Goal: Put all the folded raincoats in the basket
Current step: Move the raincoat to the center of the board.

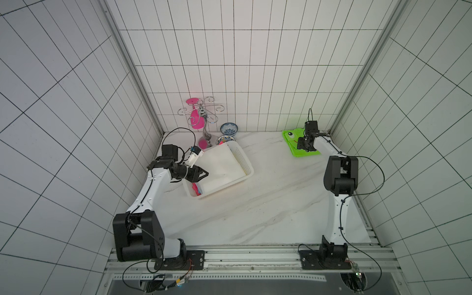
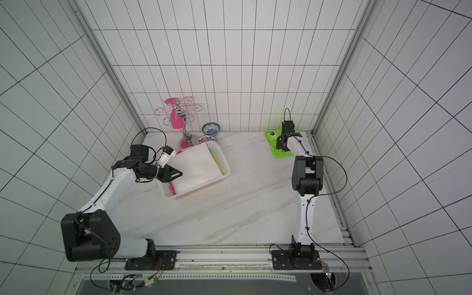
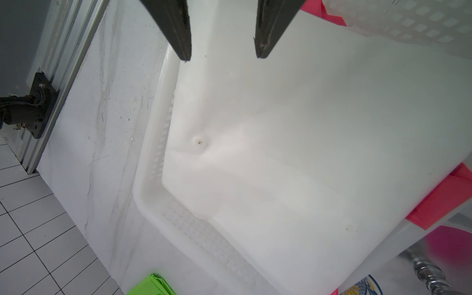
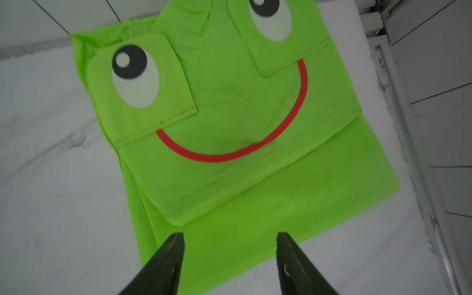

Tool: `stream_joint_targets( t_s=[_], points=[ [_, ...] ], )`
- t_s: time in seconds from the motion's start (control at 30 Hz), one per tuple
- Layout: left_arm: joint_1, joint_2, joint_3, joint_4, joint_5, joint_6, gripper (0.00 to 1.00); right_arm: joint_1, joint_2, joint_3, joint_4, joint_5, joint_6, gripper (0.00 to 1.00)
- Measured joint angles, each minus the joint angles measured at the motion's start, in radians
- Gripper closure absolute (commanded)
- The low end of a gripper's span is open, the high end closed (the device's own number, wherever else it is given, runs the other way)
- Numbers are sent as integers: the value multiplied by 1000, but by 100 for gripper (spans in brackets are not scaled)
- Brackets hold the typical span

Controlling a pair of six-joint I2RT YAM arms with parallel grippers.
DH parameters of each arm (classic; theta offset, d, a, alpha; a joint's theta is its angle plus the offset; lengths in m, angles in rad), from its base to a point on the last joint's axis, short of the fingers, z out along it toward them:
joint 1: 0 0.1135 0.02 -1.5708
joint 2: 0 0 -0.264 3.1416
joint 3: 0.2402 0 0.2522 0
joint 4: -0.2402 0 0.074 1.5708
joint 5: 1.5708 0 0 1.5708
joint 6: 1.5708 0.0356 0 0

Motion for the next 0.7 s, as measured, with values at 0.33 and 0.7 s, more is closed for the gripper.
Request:
stream_joint_targets(
  t_s=[0.33,0.7],
  points=[
    [-129,-14,17,-83,-43,35,55,-7,124,124,-215,-81,90,63],
    [-393,-16,130,-68,-41,-60,54,52,-307,-590,2,-227,240,65]
  ],
)
